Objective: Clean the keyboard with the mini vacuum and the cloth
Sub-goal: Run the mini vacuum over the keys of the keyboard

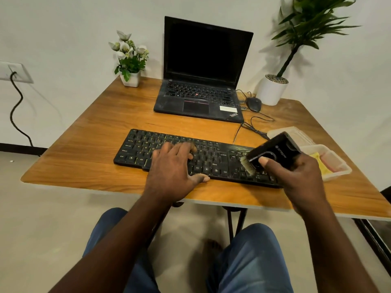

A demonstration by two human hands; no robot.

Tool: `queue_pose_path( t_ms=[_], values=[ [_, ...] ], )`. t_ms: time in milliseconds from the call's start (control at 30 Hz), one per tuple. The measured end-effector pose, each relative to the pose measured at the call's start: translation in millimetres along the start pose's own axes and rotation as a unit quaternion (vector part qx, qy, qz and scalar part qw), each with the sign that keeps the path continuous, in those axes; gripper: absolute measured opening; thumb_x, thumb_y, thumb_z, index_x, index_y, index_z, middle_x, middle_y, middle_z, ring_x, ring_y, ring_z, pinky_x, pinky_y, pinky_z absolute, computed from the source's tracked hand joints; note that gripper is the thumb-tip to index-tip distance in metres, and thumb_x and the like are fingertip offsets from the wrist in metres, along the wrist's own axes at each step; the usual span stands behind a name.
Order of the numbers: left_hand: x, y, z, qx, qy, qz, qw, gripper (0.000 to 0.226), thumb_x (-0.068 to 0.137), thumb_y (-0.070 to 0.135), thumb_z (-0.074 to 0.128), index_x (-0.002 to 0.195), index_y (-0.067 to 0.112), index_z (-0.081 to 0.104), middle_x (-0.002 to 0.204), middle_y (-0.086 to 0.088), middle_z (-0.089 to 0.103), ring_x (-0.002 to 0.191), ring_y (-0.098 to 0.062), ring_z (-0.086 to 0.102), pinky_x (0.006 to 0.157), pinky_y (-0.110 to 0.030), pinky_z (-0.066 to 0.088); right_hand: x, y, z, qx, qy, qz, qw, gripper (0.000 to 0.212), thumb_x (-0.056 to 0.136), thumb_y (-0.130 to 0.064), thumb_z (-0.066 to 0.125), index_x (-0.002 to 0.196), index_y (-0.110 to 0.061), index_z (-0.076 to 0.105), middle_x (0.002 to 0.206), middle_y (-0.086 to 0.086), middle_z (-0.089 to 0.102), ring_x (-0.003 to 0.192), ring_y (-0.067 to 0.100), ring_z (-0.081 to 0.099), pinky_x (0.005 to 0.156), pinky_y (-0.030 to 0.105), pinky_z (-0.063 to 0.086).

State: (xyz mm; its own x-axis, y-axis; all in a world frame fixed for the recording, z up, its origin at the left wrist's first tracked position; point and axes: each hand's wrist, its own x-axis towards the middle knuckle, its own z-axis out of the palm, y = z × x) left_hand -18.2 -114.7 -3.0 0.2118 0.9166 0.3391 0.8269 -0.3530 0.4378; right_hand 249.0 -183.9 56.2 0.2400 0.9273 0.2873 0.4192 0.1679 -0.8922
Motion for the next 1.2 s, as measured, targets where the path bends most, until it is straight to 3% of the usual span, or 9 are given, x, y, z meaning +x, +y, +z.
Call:
queue_pose_path(
  t_ms=[100,233,400,500,600,800,967,1100,1200],
  values=[
    [-1,3,0,0.011,0.003,0.013,1.000,0.069,0.074,0.075,0.070,0.127,0.037,0.048,0.124,0.015,0.055,0.118,-0.013,0.041,0.099,-0.037,0.029,-22,20,0,0.041,0.069,0.031,0.996,0.029,0.071,-0.038,0.081,0.089,-0.016,0.074,0.076,-0.003,0.076,0.072,0.017,0.071,0.060,0.023,0.055],
    [-3,5,2,0.033,0.009,0.042,0.999,0.064,0.077,0.078,0.065,0.123,0.035,0.052,0.122,0.012,0.055,0.115,-0.014,0.041,0.097,-0.038,0.031,-34,44,4,0.008,0.072,0.039,0.997,0.042,0.071,-0.039,0.082,0.086,-0.001,0.073,0.078,0.017,0.074,0.070,0.026,0.072,0.062,0.040,0.058],
    [-9,7,7,0.059,0.026,0.128,0.990,0.052,0.084,0.074,0.056,0.115,0.032,0.060,0.115,0.008,0.058,0.112,-0.017,0.046,0.093,-0.043,0.039,-36,51,10,0.010,0.064,0.043,0.997,0.047,0.072,-0.038,0.083,0.080,0.005,0.067,0.074,0.024,0.065,0.061,0.016,0.058,0.054,0.035,0.047],
    [-9,15,14,0.084,0.031,0.198,0.976,0.043,0.087,0.063,0.062,0.112,0.028,0.063,0.113,0.005,0.060,0.108,-0.019,0.048,0.090,-0.042,0.038,-30,53,9,0.025,0.058,0.061,0.996,0.049,0.074,-0.037,0.085,0.087,0.007,0.067,0.080,0.028,0.066,0.064,0.019,0.060,0.057,0.045,0.050],
    [-5,30,23,0.085,0.020,0.239,0.967,0.038,0.089,0.058,0.063,0.112,0.028,0.065,0.112,0.005,0.061,0.107,-0.018,0.047,0.089,-0.040,0.037,-29,56,6,0.045,0.071,0.066,0.994,0.064,0.069,-0.046,0.083,0.082,0.012,0.061,0.074,0.032,0.060,0.058,0.023,0.053,0.055,0.041,0.045],
    [9,65,38,0.089,0.005,0.326,0.941,0.037,0.090,0.050,0.066,0.115,0.022,0.066,0.110,0.000,0.062,0.105,-0.021,0.050,0.088,-0.041,0.040,-30,59,4,0.066,0.085,0.073,0.992,0.064,0.069,-0.051,0.087,0.079,0.008,0.062,0.071,0.029,0.061,0.057,0.023,0.053,0.056,0.040,0.046],
    [4,87,54,0.083,-0.013,0.414,0.906,0.023,0.095,0.038,0.061,0.104,0.018,0.068,0.105,-0.004,0.063,0.099,-0.023,0.051,0.084,-0.040,0.038,-28,55,0,0.146,0.121,0.099,0.977,0.031,0.071,-0.040,0.081,0.086,-0.015,0.072,0.070,0.015,0.063,0.061,0.019,0.057,0.059,0.035,0.048],
    [11,80,53,0.029,-0.005,0.364,0.931,0.020,0.095,0.036,0.063,0.100,0.018,0.070,0.102,-0.002,0.062,0.095,-0.019,0.048,0.079,-0.037,0.037,-26,57,-2,0.154,0.107,0.105,0.977,0.029,0.072,-0.038,0.082,0.085,-0.014,0.072,0.072,0.012,0.066,0.062,0.018,0.060,0.059,0.035,0.047],
    [17,70,48,0.048,0.003,0.365,0.930,0.020,0.095,0.037,0.064,0.100,0.019,0.070,0.102,-0.001,0.063,0.094,-0.019,0.049,0.079,-0.037,0.037,-27,57,-3,0.136,0.101,0.109,0.979,0.028,0.073,-0.038,0.082,0.086,-0.015,0.072,0.073,0.012,0.068,0.063,0.019,0.062,0.062,0.039,0.048]
  ],
)
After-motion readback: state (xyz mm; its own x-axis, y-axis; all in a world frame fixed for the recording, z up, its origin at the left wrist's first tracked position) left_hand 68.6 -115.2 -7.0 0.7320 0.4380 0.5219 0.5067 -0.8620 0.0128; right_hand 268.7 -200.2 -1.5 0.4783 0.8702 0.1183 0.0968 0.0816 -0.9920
